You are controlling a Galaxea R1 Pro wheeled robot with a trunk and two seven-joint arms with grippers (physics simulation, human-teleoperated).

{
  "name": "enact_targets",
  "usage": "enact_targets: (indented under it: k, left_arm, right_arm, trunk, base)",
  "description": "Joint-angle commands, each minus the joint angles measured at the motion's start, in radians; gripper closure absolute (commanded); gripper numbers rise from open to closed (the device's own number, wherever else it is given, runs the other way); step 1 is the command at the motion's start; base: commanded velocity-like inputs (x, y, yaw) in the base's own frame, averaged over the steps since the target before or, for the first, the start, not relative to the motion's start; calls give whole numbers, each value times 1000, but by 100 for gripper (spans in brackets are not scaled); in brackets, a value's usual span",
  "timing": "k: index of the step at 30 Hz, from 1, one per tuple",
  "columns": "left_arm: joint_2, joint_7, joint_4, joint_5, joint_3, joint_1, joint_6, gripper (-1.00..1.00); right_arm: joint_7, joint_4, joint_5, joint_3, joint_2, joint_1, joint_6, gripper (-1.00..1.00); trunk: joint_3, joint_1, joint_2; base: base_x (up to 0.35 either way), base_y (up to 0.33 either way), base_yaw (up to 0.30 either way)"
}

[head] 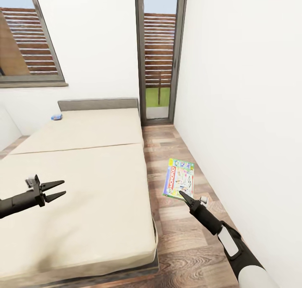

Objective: Put all the toys in the child's room - the three board games (two on the bed and one on the table), the two jigsaw puzzles on the table, and the tennis ball on the table - inside the toy box on the table in the child's room.

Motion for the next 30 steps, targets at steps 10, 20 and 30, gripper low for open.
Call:
enact_targets:
  k: [10,20,30]
  left_arm:
    - [-1,-1,0,1,0,0,6,-100]
    - [-1,-1,1,1,0,0,5,-100]
    - [-1,-1,1,1,0,0,4,-100]
  right_arm:
    - [7,-8,-3,9,1,0,9,100]
    - [5,-105,-3,187,-2,0,6,100]
    - [11,-113,-3,197,1,0,5,100]
  trunk:
    - [31,-39,70]
    - [62,-77,140]
    - [93,-115,210]
  base:
    - [0,0,0]
    - [0,0,0]
    - [0,0,0]
